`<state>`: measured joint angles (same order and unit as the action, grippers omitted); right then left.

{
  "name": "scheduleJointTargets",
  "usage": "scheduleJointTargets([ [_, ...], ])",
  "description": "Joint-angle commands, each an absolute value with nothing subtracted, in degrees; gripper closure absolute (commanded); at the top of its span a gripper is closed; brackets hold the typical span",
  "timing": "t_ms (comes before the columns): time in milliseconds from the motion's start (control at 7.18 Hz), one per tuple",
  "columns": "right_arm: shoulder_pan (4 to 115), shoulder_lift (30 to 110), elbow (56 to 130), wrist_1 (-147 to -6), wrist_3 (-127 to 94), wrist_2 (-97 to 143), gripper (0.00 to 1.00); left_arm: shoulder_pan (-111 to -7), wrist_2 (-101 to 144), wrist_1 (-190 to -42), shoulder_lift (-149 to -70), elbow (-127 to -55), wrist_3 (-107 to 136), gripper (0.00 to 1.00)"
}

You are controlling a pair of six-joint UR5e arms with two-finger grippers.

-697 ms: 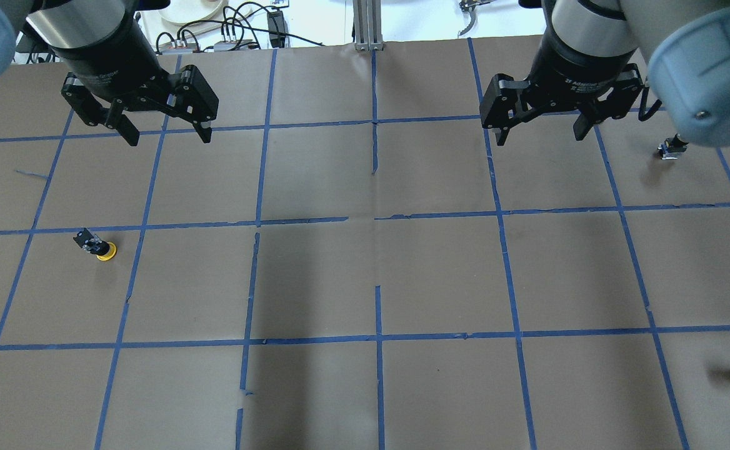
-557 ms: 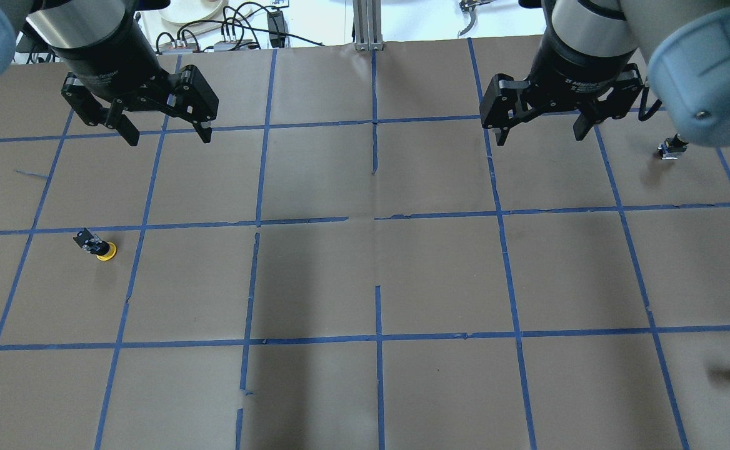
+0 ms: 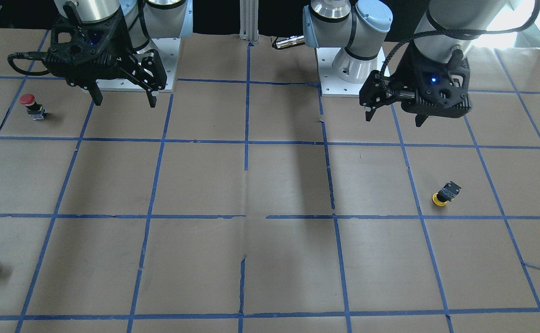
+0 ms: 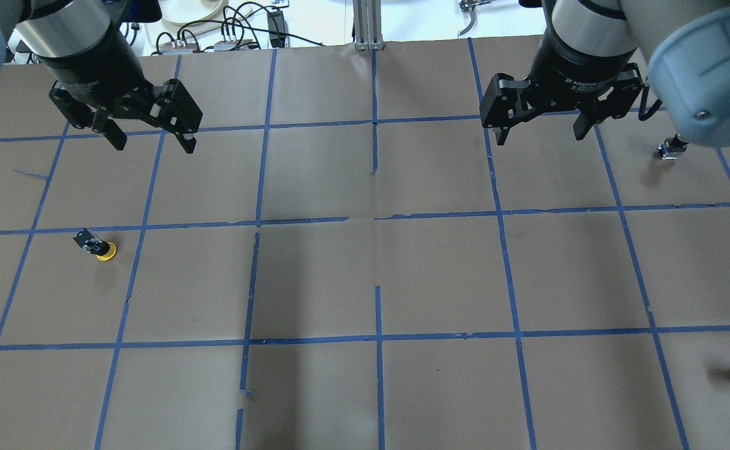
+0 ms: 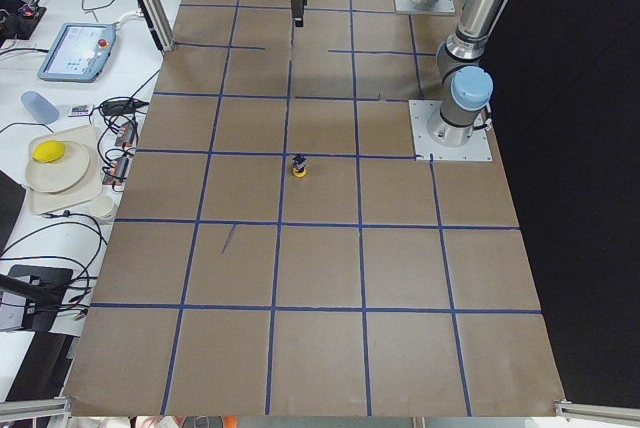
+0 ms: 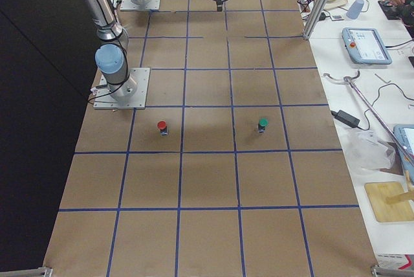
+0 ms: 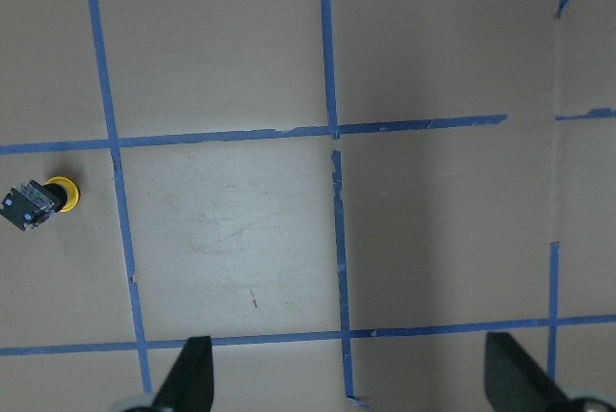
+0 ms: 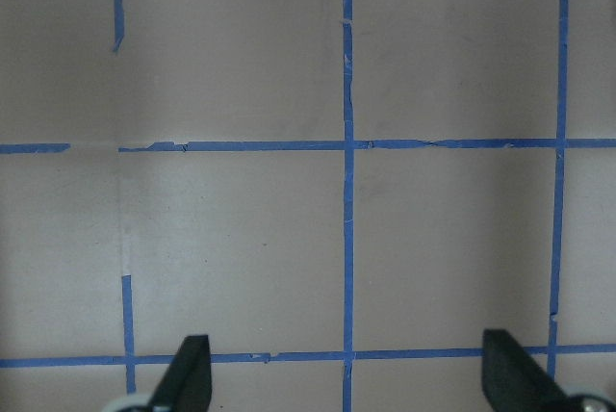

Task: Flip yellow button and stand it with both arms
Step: 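Move the left gripper toward the yellow-capped button lying on the table, then lower the left gripper and grasp the yellow button's body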

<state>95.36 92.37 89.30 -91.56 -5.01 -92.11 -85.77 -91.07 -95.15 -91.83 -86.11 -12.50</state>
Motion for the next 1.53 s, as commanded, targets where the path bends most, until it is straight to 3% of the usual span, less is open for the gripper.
scheduleJointTargets([
  [0, 95.4, 92.4, 89.3, -91.6, -5.0, -92.1, 0.00, -77.6, -90.9, -94.4, -91.9, -92.2, -27.1, 0.01],
  [697, 95.0, 92.4, 89.3, -91.3, -4.9, -92.2, 0.00, -63.3, -91.1, -67.3, -94.7, -108.7, -59.7, 0.01],
  [1393, 94.3, 92.3, 88.3, -88.6, -5.0, -92.2, 0.00, -57.2, -90.9, -63.3, -102.4, -110.0, -73.2, 0.01],
])
